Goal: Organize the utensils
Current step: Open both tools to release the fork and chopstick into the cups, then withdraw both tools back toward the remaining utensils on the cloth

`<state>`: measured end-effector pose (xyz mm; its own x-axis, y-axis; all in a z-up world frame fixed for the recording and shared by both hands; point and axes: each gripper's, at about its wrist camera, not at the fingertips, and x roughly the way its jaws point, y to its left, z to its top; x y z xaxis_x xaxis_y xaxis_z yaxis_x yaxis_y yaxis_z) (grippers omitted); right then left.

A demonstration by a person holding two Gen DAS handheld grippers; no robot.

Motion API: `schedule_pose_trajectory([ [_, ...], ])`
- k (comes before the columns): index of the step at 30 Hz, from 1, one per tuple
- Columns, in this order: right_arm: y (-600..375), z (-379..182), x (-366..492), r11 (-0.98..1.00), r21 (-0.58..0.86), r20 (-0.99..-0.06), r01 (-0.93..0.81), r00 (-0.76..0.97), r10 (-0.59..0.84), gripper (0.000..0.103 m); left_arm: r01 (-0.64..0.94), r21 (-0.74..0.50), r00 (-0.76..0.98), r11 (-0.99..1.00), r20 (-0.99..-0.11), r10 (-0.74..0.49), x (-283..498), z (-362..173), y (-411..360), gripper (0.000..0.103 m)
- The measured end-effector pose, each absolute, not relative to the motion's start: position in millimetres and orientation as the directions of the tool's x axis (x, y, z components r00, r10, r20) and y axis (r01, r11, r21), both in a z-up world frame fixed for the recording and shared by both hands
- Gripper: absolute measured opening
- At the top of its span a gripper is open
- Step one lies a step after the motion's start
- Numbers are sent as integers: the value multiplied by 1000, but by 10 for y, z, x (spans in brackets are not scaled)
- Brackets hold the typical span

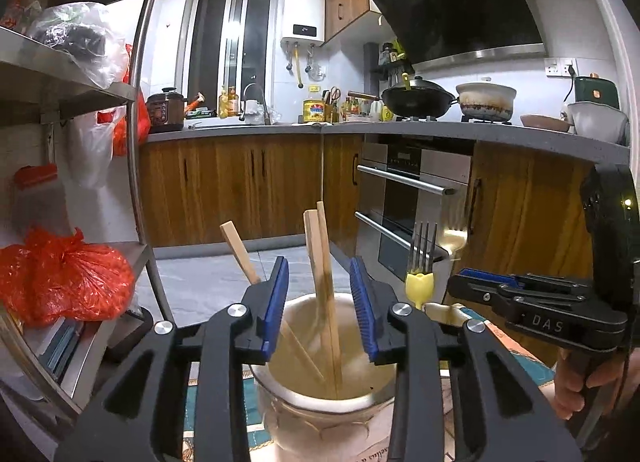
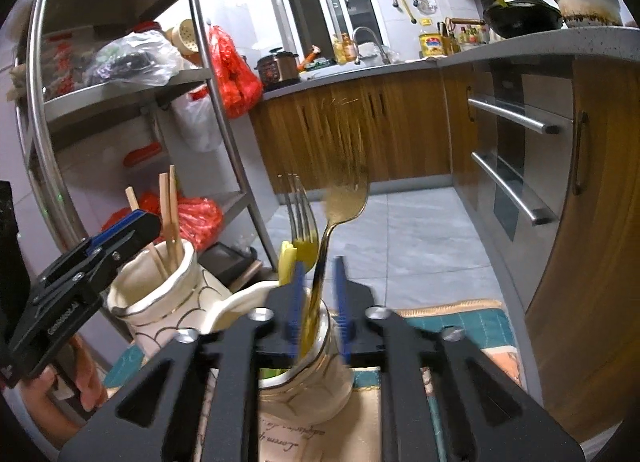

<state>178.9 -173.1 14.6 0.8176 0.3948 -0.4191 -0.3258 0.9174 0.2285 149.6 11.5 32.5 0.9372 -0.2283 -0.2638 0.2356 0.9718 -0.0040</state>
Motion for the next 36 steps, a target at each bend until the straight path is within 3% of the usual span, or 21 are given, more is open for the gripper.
schedule_pose_trajectory([
  [2,-1761,167,1764,915,239,-409,-325,821,398,51,234,0,939,972,-258,-226,1443,349,120,39],
  [5,-1812,219,1708,916,248,-400,-316,828,394,68,231,-1,942,973,-251,-223,1361,397,125,50],
  [8,-1875,275,1581,911,261,-386,-318,831,401,87,208,3,952,978,-231,-202,1214,460,130,73],
  [10,-1911,316,1483,913,255,-381,-320,834,399,95,186,9,962,983,-206,-180,1085,506,140,95],
  [13,-1953,361,1283,929,197,-406,-313,837,368,97,186,-3,966,983,-181,-183,866,572,177,98],
  [21,-2108,350,728,959,87,-414,-271,866,282,98,181,-50,957,982,-223,-188,401,538,284,98],
  [36,-2396,37,291,970,74,-481,-231,844,238,98,181,-36,917,983,-356,-182,-80,85,187,97],
])
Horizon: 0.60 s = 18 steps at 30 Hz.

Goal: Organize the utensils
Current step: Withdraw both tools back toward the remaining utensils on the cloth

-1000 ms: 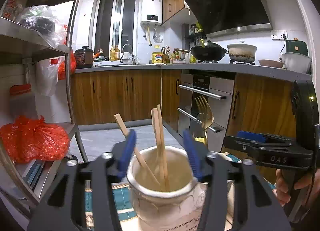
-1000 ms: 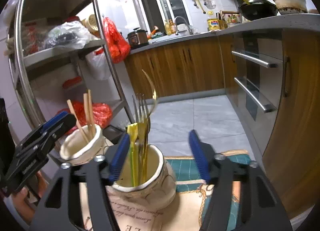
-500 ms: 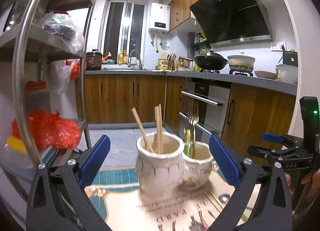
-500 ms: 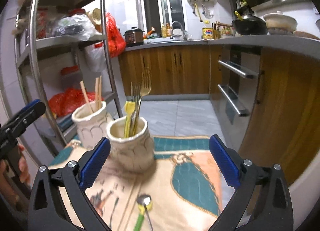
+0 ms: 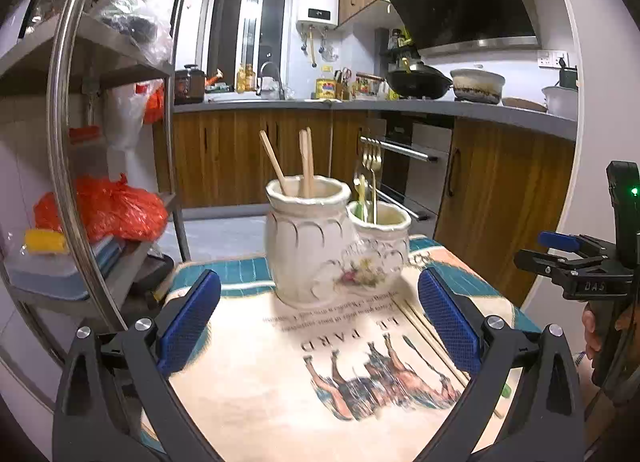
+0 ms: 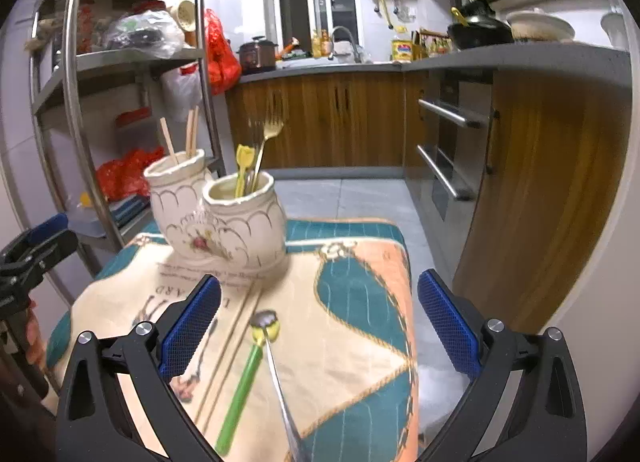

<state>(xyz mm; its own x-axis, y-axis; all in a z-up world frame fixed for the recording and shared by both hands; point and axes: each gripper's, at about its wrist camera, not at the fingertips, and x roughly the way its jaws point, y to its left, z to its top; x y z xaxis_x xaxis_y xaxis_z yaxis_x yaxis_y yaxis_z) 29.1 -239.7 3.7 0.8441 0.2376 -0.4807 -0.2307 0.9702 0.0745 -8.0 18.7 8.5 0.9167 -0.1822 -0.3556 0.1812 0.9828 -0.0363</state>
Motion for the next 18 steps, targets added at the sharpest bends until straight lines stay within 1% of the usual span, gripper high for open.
schedule_pose_trajectory([
  [7,-2429,-93,194,973,53,-509,-225,832,220,98,203,-49,903,978,-378,-207,-109,-38,100,97],
  [10,-2429,-149,181,974,39,-528,-224,823,210,98,215,-62,887,975,-406,-221,-83,-120,68,97],
  [14,-2402,-266,189,972,2,-569,-235,799,194,98,219,-66,871,974,-436,-226,-66,-232,50,97],
  [18,-2325,-408,217,969,-40,-615,-244,770,168,98,222,-46,859,974,-463,-218,-28,-350,29,97],
])
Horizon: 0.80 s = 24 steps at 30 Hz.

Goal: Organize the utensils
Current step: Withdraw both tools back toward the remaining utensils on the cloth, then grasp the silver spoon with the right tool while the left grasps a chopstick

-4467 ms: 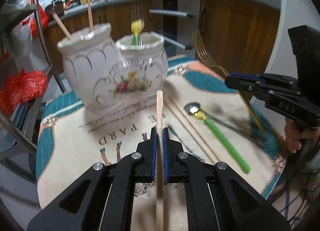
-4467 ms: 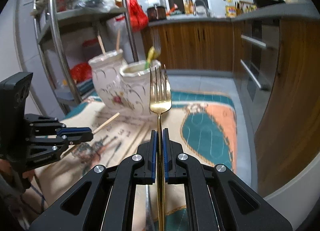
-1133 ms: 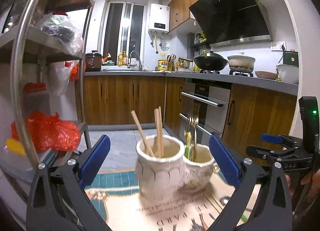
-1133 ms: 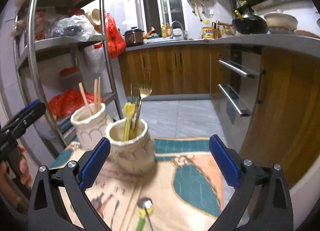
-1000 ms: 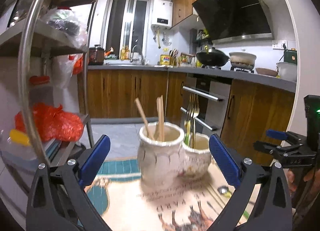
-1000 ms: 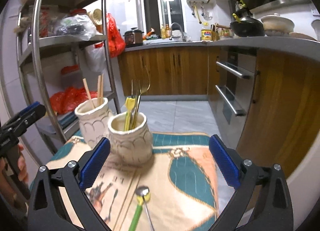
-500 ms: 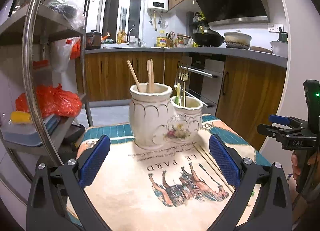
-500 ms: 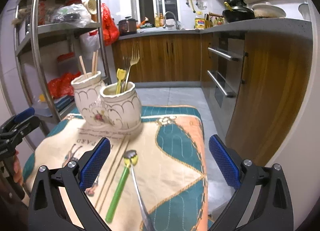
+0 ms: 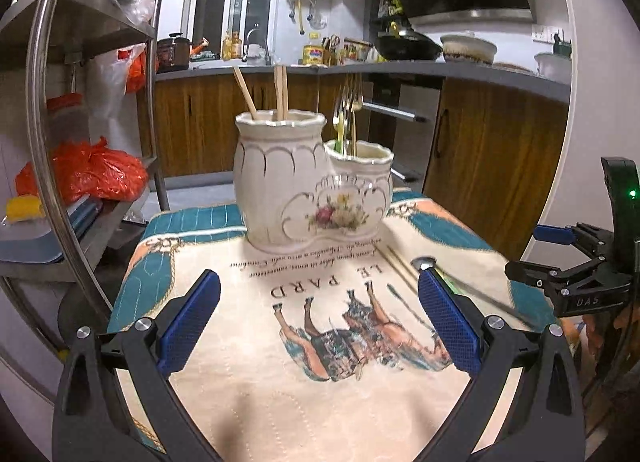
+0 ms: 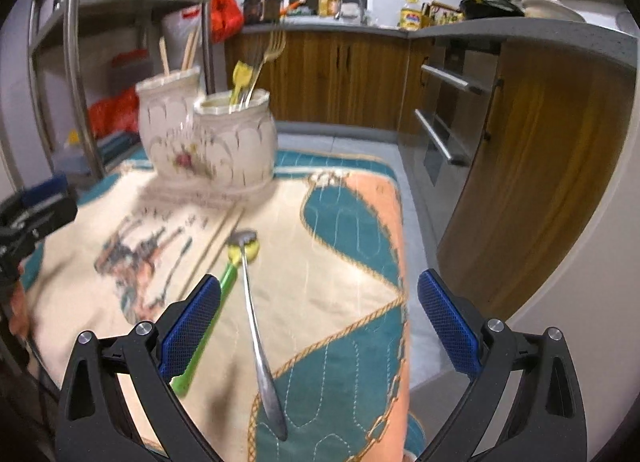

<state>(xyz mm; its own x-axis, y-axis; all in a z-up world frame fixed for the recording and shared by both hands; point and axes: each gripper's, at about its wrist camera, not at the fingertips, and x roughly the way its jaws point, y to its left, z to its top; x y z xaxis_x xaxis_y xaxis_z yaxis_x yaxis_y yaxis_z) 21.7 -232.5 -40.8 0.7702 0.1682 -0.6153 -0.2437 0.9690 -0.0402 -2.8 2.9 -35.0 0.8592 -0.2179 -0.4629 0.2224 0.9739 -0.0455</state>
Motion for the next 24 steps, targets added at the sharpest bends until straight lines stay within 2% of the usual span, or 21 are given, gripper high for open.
schedule_pose_trajectory([
  [6,-2253,-524,326,968,-53,-662,-247,734,151,98,239,-38,846,970,-482,-228,14,-409,-5,97],
  [9,-2183,-582,376,960,-78,-693,-270,706,143,93,242,-42,843,969,-485,-232,22,-416,-10,97],
  [11,-2133,-613,406,952,-84,-712,-295,686,150,72,244,-40,843,969,-485,-232,27,-417,-15,97],
  [14,-2048,-639,502,940,-88,-743,-328,650,158,55,244,-33,843,969,-487,-228,33,-420,-33,97],
  [20,-1958,-629,636,912,-26,-761,-410,599,248,29,228,-22,835,973,-509,-208,67,-429,-55,97],
  [24,-1956,-648,666,897,20,-750,-443,586,306,18,220,-11,818,976,-542,-191,117,-429,-113,97],
])
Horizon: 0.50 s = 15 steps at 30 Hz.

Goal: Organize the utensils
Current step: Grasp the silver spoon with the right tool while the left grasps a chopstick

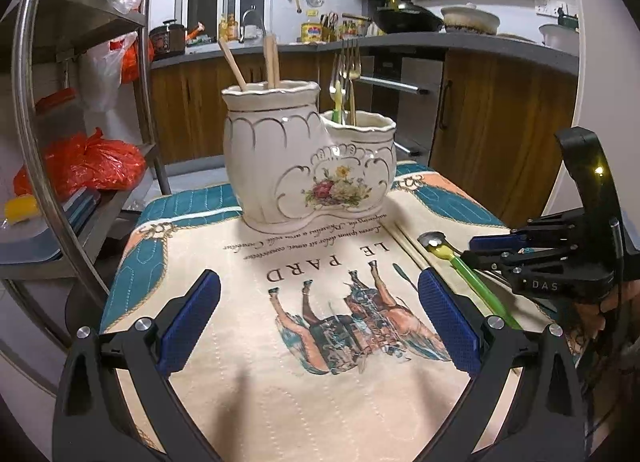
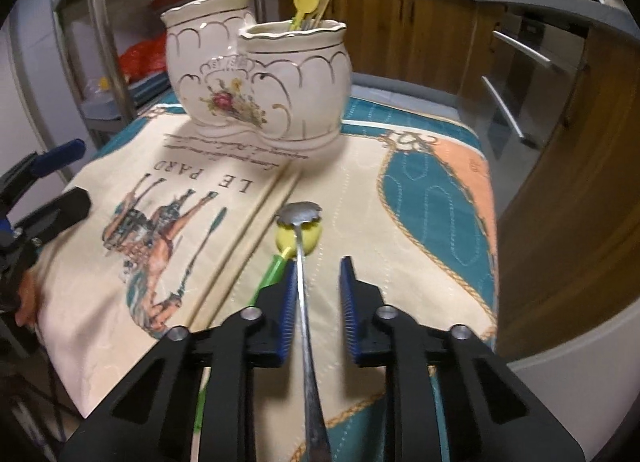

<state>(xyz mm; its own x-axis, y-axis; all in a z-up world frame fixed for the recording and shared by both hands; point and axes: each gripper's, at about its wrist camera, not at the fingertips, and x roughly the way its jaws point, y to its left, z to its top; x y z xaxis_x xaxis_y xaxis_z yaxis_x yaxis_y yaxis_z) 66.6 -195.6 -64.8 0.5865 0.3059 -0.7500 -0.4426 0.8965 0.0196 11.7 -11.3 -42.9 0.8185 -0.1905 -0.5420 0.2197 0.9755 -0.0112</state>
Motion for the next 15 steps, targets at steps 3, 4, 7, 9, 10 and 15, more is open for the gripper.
schedule_pose_trajectory([
  [3,-1986,-653,672,889,52,-741,-455,579,340,8,234,-15,796,972,-571,-200,161,-425,-231,97],
  [4,-2006,-653,671,887,66,-737,-458,577,353,4,231,-4,794,973,-577,-191,172,-428,-287,97],
  [7,-2033,-647,668,884,79,-724,-460,583,368,4,240,7,777,971,-601,-188,211,-447,-459,97],
  [9,-2080,-626,661,886,90,-708,-455,596,378,4,249,13,757,969,-627,-186,254,-467,-583,97],
  [10,-2115,-605,646,886,102,-693,-452,607,389,4,250,23,745,968,-642,-177,280,-484,-651,97],
  [15,-2225,-527,571,880,127,-635,-457,644,426,4,235,28,695,972,-704,-148,392,-598,-861,94],
])
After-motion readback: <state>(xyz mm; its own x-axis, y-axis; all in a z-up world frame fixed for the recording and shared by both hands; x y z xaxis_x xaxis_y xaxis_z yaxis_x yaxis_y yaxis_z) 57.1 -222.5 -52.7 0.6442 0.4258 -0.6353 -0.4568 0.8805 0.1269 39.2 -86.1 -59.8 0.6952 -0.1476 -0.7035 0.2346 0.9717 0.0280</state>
